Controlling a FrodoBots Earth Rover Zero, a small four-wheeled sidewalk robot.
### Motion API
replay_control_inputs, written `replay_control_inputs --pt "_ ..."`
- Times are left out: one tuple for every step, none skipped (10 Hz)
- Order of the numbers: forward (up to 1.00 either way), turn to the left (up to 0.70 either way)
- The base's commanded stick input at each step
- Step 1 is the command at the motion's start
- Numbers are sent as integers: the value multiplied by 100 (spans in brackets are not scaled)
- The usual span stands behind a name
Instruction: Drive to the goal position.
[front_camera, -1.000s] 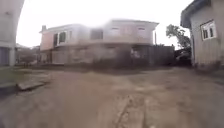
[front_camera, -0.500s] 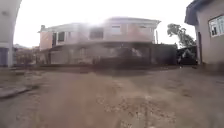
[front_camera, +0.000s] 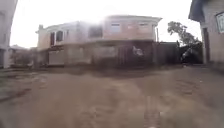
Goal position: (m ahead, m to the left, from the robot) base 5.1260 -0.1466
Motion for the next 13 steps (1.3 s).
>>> replay_control_inputs --pt "100 0" --pt "100 0" --pt "100 0" --pt "100 0" --pt "100 0" --pt "100 0" --pt "100 0" --pt "100 0" --pt "100 0" --pt "100 0" --pt "100 0" --pt "100 0" --pt "100 0"
